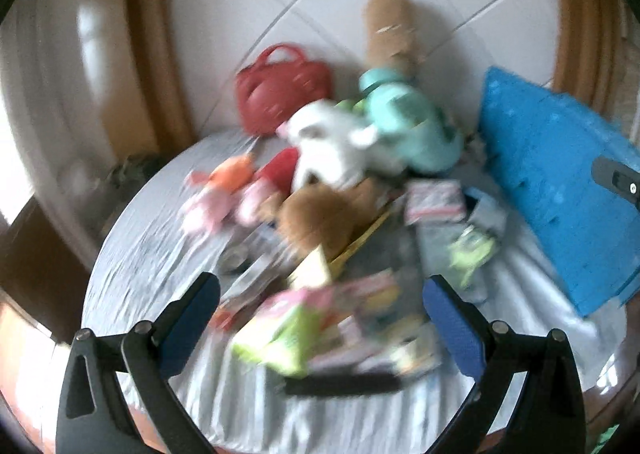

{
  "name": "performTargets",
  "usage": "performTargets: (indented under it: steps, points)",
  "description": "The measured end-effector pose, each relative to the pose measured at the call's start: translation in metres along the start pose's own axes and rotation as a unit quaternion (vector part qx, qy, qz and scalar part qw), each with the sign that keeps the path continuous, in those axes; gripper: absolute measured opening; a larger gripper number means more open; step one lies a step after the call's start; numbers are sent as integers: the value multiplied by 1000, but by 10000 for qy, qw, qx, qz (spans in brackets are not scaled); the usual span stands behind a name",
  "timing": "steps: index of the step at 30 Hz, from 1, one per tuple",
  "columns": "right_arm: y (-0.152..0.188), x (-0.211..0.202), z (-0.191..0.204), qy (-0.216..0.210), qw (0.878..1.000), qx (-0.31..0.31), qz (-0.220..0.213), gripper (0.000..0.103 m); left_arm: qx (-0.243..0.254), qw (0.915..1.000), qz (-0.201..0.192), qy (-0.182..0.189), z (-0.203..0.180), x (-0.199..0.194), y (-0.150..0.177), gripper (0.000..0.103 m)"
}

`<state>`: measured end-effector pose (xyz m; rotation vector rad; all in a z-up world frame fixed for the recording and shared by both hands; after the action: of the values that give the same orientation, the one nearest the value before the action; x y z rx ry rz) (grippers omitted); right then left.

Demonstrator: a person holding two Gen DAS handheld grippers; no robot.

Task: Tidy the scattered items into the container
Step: 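Withdraw both grippers from the crate back over the table items, then grasp the black tube with the left gripper while the right grasps the clear yellow packet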

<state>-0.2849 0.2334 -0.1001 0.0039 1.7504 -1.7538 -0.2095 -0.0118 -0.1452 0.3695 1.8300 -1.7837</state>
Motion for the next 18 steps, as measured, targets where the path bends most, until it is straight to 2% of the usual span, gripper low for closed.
performTargets:
  steps: [6, 9, 12, 13, 14, 15, 16, 18]
  points:
    - [57, 46, 28, -82, 9960, 66, 882, 103, -300, 9981, 521, -154, 36, 22, 52, 103]
    - [80, 64, 31, -108, 9920, 69, 1253, 103, -331, 9964, 766, -125, 34, 34, 71, 101]
    - [100, 78, 32, -128, 9879, 102, 1540, 103, -359, 9944, 995, -39, 27, 45, 90, 94]
    - [107, 81, 33, -140, 9866, 89, 1623, 98, -382, 9937, 1053, -15, 24, 48, 95, 89]
    - [115, 86, 36, -163, 9848, 58, 1727, 94, -411, 9929, 1113, 6, 22, 51, 101, 88]
    - [122, 91, 38, -198, 9832, 47, 1816, 82, -435, 9921, 1176, 24, 20, 54, 106, 88]
    - [128, 94, 40, -237, 9817, 44, 1887, 75, -456, 9912, 1239, 43, 18, 57, 111, 88]
    - [139, 102, 45, -318, 9788, 38, 2023, 74, -484, 9897, 1343, 58, 14, 62, 122, 88]
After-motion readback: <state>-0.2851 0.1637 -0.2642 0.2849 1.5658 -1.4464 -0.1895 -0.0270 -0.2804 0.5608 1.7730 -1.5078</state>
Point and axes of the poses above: each gripper's, at about its wrist camera, not at the fingertips, and x roughly the way its jaws point, z to its left, y to its underside, the point moved 2 cm from there along x, roughly the way its jaws point, and after that the axes turned 9 degrees about -z, right-handed, at the moved point
